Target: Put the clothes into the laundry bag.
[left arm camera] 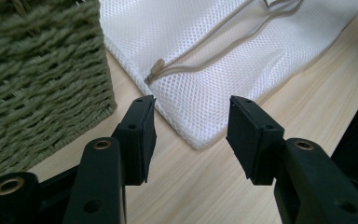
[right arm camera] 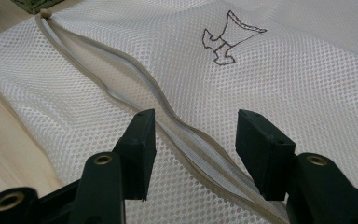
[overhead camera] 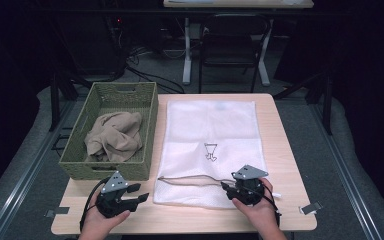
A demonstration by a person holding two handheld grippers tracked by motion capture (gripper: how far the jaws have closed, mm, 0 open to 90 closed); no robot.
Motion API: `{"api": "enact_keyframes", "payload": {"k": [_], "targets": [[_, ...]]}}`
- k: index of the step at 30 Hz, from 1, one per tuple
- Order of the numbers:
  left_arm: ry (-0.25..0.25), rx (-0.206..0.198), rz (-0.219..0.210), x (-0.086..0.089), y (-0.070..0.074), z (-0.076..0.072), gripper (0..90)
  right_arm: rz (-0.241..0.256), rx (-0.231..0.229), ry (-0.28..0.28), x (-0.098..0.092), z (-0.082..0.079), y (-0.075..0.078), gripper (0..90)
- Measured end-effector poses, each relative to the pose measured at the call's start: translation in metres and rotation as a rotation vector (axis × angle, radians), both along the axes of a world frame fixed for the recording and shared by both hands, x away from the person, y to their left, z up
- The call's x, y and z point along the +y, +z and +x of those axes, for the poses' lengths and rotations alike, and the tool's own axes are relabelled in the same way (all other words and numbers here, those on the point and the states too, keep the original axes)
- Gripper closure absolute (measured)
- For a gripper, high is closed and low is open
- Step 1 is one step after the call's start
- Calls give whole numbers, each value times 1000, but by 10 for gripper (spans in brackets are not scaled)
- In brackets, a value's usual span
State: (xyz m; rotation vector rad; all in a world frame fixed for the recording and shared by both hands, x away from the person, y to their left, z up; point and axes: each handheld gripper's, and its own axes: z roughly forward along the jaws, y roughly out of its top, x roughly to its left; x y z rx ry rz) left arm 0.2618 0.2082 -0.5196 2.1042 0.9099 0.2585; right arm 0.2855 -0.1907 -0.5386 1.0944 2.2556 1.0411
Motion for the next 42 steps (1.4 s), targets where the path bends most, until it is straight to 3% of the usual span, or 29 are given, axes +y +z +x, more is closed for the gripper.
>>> {"api": "enact_keyframes", "payload": {"k": [5,6,14,25,42], "targets": [[-11,-1,-10,2,12,-1,460,3,-2,1,0,-1,0,474],[-10,-17,12,1,18,-2,449,5,-2,1,0,-1,0,473],[0,-30,17,1,34,-2,412,0,-2,8,2,-2,0,470],[42,-49,33,9,65,19,401,12,-8,8,2,-2,2,466],[110,-1,94,15,73,56,376,13,-7,8,1,-2,1,459]]}}
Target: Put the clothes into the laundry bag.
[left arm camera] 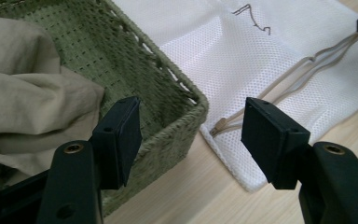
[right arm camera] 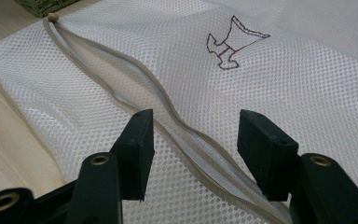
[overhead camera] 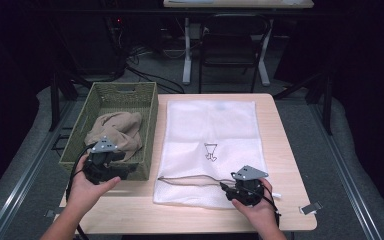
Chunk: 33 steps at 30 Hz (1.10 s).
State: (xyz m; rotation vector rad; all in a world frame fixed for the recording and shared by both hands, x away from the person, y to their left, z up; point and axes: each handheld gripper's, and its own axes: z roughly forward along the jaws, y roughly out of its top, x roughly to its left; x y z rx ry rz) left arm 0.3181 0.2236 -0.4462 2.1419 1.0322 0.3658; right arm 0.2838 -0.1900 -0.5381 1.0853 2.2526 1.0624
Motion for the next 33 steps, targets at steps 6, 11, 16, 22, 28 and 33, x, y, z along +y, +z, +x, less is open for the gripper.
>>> {"api": "enact_keyframes", "payload": {"k": [6,11,16,22,28,33], "targets": [[29,-6,31,5,9,14,363,2,1,-3,-1,1,-1,456],[61,-4,36,8,16,27,353,3,2,-3,-1,1,-1,453],[85,10,34,12,22,39,354,5,3,-5,-1,1,-1,447],[130,8,45,19,31,54,367,7,4,-8,-1,1,-1,445],[172,26,74,28,33,76,359,9,8,-8,-1,1,-2,444],[206,50,96,32,34,89,341,12,11,-11,-2,2,-2,444]]}}
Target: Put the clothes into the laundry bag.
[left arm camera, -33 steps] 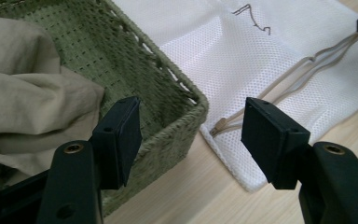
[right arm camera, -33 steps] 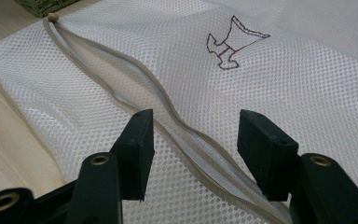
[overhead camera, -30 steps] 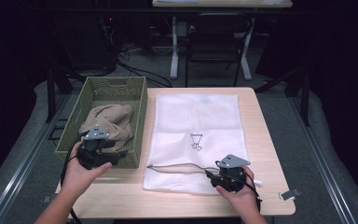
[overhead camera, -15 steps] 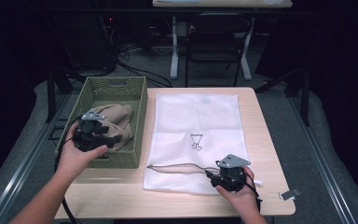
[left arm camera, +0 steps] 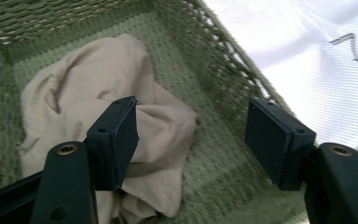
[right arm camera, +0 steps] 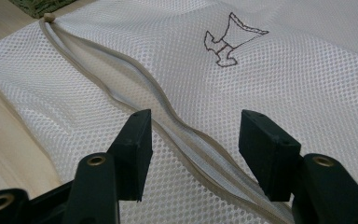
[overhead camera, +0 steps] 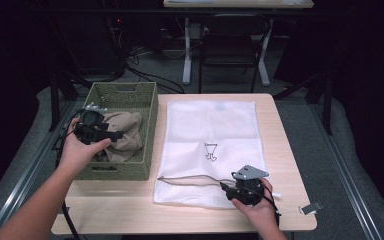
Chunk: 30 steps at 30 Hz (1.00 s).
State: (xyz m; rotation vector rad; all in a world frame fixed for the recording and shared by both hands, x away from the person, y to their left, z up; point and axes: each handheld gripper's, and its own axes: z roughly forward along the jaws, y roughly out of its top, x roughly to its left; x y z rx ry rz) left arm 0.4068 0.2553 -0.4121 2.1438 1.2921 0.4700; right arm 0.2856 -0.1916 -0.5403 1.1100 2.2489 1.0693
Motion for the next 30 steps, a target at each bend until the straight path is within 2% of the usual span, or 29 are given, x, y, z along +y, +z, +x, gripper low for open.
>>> {"api": "enact_keyframes", "payload": {"k": [11,13,18,28,30], "targets": [[64,15,33,5,0,24,327,4,2,-2,-1,1,-1,443],[72,37,53,5,-2,32,327,4,3,-1,-1,1,-1,443],[85,58,68,5,-6,44,327,5,5,-2,-1,1,-1,443],[91,88,59,5,-11,57,345,10,7,-3,-3,2,-1,443],[95,105,45,7,-12,60,347,10,8,-3,-3,2,-2,443]]}}
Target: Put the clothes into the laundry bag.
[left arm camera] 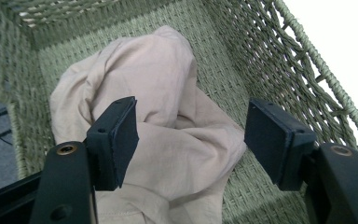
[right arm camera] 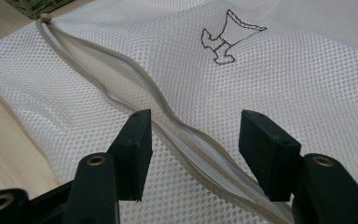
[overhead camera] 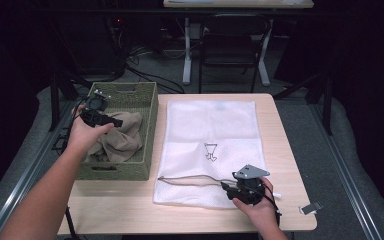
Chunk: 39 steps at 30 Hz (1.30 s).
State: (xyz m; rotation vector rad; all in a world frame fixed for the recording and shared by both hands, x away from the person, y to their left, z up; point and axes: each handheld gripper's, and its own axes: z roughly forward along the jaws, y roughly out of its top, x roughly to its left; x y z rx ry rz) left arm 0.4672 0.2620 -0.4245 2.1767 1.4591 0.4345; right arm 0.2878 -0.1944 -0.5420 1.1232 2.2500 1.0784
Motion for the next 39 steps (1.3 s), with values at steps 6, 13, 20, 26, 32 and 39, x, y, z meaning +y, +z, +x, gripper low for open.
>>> {"api": "enact_keyframes", "payload": {"k": [6,13,20,26,32,39], "targets": [[10,15,-2,5,-1,5,347,4,3,-1,0,0,0,443],[31,44,1,12,-5,11,347,3,2,1,0,1,0,443],[51,87,18,16,-16,20,344,5,5,1,0,1,-1,443],[78,134,20,23,-28,28,316,6,8,-1,0,0,-1,442],[87,157,7,26,-37,33,303,4,6,1,1,0,-1,441],[117,172,38,26,-49,38,274,3,5,1,0,1,-1,441]]}}
